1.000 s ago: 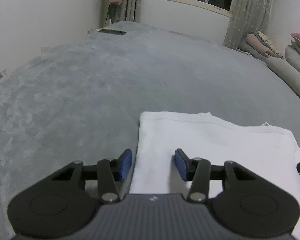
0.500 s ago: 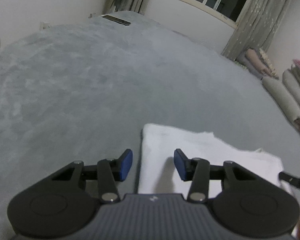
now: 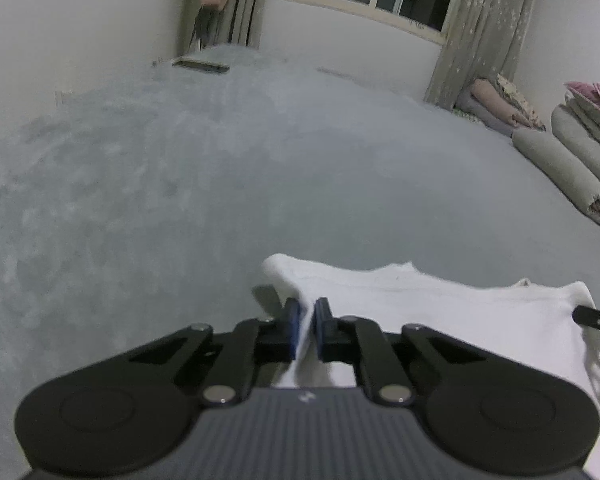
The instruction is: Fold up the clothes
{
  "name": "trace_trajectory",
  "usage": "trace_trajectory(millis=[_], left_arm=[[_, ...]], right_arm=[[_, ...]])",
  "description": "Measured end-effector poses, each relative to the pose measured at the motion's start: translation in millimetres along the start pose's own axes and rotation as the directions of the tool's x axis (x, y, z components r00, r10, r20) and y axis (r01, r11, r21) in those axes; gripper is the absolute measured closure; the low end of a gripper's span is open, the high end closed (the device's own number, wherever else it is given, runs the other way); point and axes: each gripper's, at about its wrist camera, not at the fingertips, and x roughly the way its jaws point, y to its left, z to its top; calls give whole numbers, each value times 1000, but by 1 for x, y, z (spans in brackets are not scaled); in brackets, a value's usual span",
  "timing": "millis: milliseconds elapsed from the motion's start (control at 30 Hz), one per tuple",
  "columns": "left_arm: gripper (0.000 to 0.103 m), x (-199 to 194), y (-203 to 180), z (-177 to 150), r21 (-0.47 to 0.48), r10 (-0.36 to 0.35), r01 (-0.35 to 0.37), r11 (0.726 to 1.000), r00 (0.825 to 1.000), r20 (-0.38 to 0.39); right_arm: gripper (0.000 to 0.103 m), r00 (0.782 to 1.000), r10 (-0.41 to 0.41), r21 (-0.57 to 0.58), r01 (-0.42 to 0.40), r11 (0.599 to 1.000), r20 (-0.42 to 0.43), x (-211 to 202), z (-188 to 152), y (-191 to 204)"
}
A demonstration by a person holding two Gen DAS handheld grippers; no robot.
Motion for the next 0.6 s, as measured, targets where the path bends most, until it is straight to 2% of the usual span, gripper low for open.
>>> trace_trajectory(millis=[133, 367, 467, 600], left_arm=[[97, -12, -5, 5, 6, -9, 8, 1000, 998, 64], [96, -5, -12, 4, 30, 50, -52, 998, 996, 73], [96, -2, -15, 3, 40, 76, -79, 996, 994, 77], [87, 2, -19, 2, 53, 111, -115, 992, 990, 82]], right_arm=[[97, 999, -28, -23, 29, 999, 23, -11, -1, 5], [98, 993, -87, 8, 86, 996, 79, -20, 4, 5], [98, 991, -129, 19, 128, 992, 45, -9, 8, 8], [96, 979, -201, -11, 201, 980, -28, 16, -3, 15]])
